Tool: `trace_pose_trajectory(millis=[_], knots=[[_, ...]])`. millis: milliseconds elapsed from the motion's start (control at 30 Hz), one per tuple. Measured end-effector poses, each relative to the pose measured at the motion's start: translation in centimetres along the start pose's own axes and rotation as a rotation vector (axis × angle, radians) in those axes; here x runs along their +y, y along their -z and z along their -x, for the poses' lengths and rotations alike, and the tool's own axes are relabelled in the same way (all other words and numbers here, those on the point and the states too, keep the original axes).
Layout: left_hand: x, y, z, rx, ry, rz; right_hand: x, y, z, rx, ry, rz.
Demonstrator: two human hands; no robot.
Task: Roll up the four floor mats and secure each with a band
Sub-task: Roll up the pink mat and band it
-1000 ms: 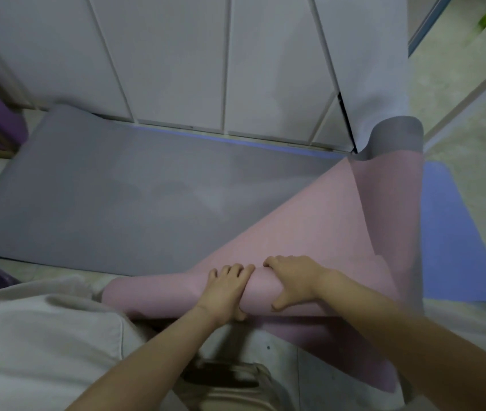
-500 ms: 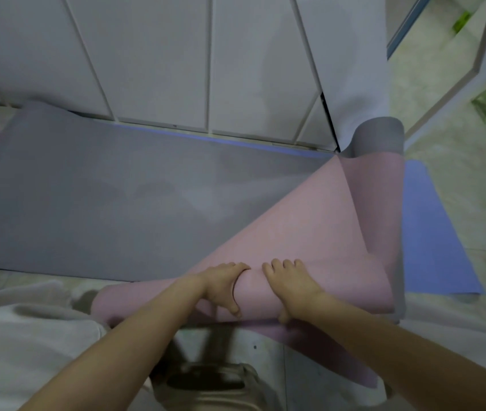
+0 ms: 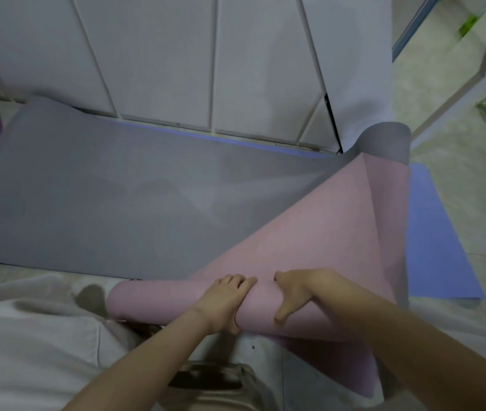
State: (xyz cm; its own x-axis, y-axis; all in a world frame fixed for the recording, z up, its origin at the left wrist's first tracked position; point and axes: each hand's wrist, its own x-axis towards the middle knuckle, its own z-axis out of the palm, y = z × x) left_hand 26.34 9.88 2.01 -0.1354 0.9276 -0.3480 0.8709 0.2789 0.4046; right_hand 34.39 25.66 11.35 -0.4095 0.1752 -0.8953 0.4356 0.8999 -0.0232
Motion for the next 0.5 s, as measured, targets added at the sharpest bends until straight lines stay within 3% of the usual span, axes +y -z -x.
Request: trace_pose_trajectory(millis=[100,267,500], knots=[[0.0,0.3,-0.9,-0.035,-0.017,-0.016,-0.6,-1.8,0.9,0.189,0.029,0.152],[-1.0,2.3,-3.1,-0.131,-0.043,0.078,-2.2,-6.5,0.2,0.695,-0.061,0.491],[-1.6,2.8,-3.5,-0.136,-0.015,0.200,-1.8,-4.4,0.1,0.670,-0.060,0.524]])
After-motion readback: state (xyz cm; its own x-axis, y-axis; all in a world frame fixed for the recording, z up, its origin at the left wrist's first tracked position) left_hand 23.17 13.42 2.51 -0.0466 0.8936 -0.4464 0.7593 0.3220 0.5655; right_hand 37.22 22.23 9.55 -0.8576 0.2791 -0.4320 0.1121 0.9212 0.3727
